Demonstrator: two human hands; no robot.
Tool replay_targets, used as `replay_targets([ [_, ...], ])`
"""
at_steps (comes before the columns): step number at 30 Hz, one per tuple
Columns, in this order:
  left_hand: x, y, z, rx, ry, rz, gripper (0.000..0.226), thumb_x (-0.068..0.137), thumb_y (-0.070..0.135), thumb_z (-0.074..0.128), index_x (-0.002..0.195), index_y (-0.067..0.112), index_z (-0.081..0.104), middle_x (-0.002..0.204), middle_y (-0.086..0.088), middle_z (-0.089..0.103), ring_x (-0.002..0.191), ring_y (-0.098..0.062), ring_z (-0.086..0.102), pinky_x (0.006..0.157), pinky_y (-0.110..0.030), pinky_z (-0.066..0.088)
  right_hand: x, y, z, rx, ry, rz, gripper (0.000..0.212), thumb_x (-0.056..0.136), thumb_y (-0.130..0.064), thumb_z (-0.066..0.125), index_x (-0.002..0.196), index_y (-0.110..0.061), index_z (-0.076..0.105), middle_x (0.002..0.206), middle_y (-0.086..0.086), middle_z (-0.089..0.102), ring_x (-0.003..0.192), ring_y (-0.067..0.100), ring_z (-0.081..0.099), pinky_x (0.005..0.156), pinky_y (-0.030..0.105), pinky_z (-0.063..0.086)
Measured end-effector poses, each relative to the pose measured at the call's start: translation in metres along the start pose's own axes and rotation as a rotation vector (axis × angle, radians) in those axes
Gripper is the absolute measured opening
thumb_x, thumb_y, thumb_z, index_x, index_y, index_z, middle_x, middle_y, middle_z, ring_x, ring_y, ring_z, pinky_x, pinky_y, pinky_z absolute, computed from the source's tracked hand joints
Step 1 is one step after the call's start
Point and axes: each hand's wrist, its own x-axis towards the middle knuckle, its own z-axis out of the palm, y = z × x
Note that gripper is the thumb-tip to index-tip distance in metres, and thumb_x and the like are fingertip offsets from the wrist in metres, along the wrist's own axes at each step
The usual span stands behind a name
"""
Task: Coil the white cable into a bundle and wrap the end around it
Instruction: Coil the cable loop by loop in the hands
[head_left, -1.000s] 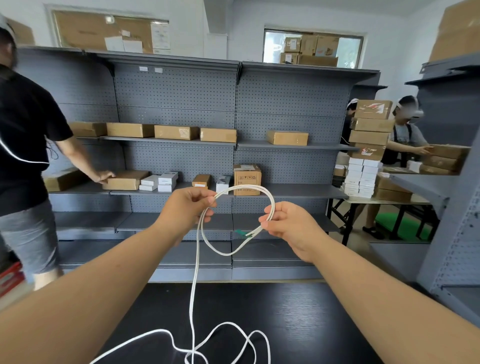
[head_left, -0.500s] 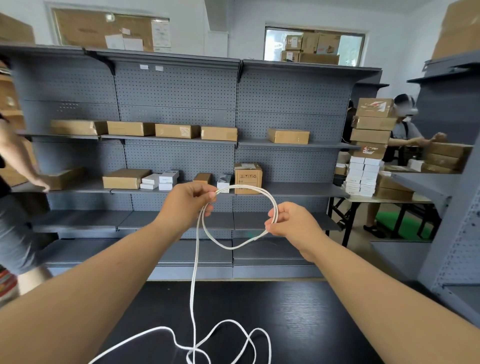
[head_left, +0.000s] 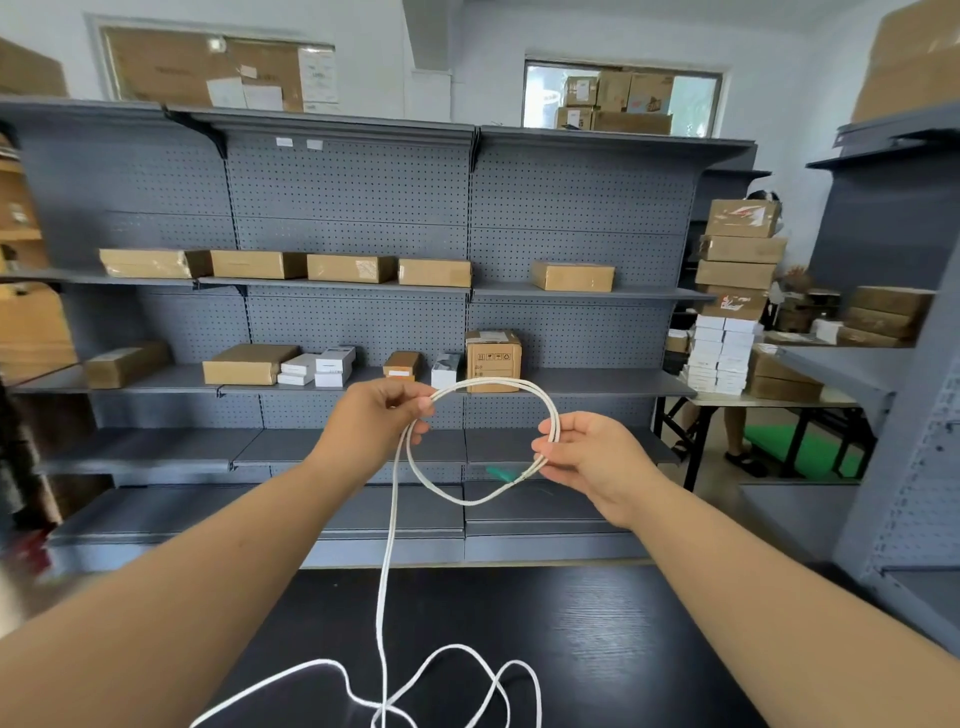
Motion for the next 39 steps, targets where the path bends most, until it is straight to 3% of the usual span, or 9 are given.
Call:
replay_targets([
  [8, -0.002, 0.007, 0.003, 0.036, 0.025, 0.029, 0.016, 0.089, 0.004, 0.059, 0.079, 0.014, 0.067, 0.073, -0.004, 0.063, 0.058, -0.012, 0.059, 0.074, -0.032, 0.054, 0.002, 0.004, 0.002, -0.222, 0.118, -0.075, 0.018, 0.084, 0.004, 0.060, 0.082, -0.013, 0.058, 0.081, 0.004, 0.061, 0.078, 0.018, 0.061, 0.074, 0.028, 0.056],
  [14, 0.000, 0.020, 0.010, 0.187, -0.001, 0.112, 0.029, 0.089, 0.005, 0.059, 0.071, 0.027, 0.063, 0.069, -0.009, 0.060, 0.068, -0.023, 0.058, 0.080, -0.038, 0.051, 0.004, 0.004, 0.003, -0.208, 0.094, -0.010, 0.016, 0.083, 0.003, 0.062, 0.083, -0.013, 0.059, 0.083, 0.005, 0.062, 0.082, 0.018, 0.061, 0.082, 0.031, 0.054],
  [19, 0.004, 0.028, 0.014, 0.204, -0.052, 0.093, 0.016, 0.089, 0.005, 0.058, 0.084, 0.018, 0.066, 0.072, 0.001, 0.061, 0.064, -0.013, 0.057, 0.065, -0.019, 0.053, 0.006, 0.003, 0.003, -0.191, 0.052, -0.021, 0.013, 0.084, -0.005, 0.064, 0.088, -0.016, 0.059, 0.087, 0.001, 0.063, 0.082, 0.014, 0.060, 0.075, 0.025, 0.050],
  [21, 0.004, 0.029, 0.014, 0.211, -0.070, 0.093, 0.015, 0.089, 0.005, 0.058, 0.087, 0.017, 0.067, 0.072, 0.002, 0.061, 0.064, -0.013, 0.057, 0.066, -0.019, 0.054, 0.007, -0.001, 0.003, -0.239, 0.044, -0.061, 0.013, 0.084, -0.010, 0.065, 0.093, -0.017, 0.058, 0.093, 0.000, 0.064, 0.085, 0.013, 0.061, 0.078, 0.026, 0.049],
  [25, 0.003, 0.028, 0.016, 0.312, -0.133, 0.108, 0.013, 0.090, 0.007, 0.057, 0.091, 0.016, 0.066, 0.068, 0.003, 0.058, 0.063, -0.009, 0.055, 0.064, -0.016, 0.051, 0.007, -0.014, 0.004, -0.438, 0.032, -0.178, 0.017, 0.085, -0.023, 0.065, 0.102, -0.023, 0.060, 0.105, -0.004, 0.064, 0.097, 0.013, 0.060, 0.086, 0.031, 0.047],
  [31, -0.001, 0.025, 0.020, 0.356, -0.206, 0.119, 0.018, 0.091, 0.009, 0.057, 0.081, 0.021, 0.065, 0.069, 0.001, 0.059, 0.063, -0.007, 0.055, 0.062, -0.011, 0.047, 0.007, -0.036, 0.016, -0.891, -0.081, -0.364, 0.020, 0.090, -0.028, 0.057, 0.107, -0.023, 0.067, 0.102, -0.008, 0.066, 0.094, 0.008, 0.057, 0.085, 0.028, 0.044],
  [36, -0.002, 0.022, 0.019, 0.363, -0.217, 0.112, 0.021, 0.091, 0.012, 0.057, 0.077, 0.026, 0.063, 0.069, 0.003, 0.061, 0.066, -0.008, 0.058, 0.061, -0.009, 0.046, 0.004, -0.047, 0.020, -1.041, -0.110, -0.397, 0.018, 0.090, -0.028, 0.058, 0.101, -0.025, 0.071, 0.083, -0.006, 0.063, 0.075, 0.009, 0.051, 0.058, 0.019, 0.035],
  [39, -0.005, 0.021, 0.019, 0.352, -0.220, 0.099, 0.021, 0.091, 0.013, 0.057, 0.077, 0.027, 0.063, 0.073, -0.003, 0.061, 0.069, -0.011, 0.056, 0.062, -0.009, 0.045, 0.003, -0.050, 0.021, -1.073, -0.112, -0.414, 0.017, 0.089, -0.026, 0.058, 0.099, -0.025, 0.072, 0.068, -0.008, 0.056, 0.061, 0.006, 0.045, 0.053, 0.019, 0.030],
])
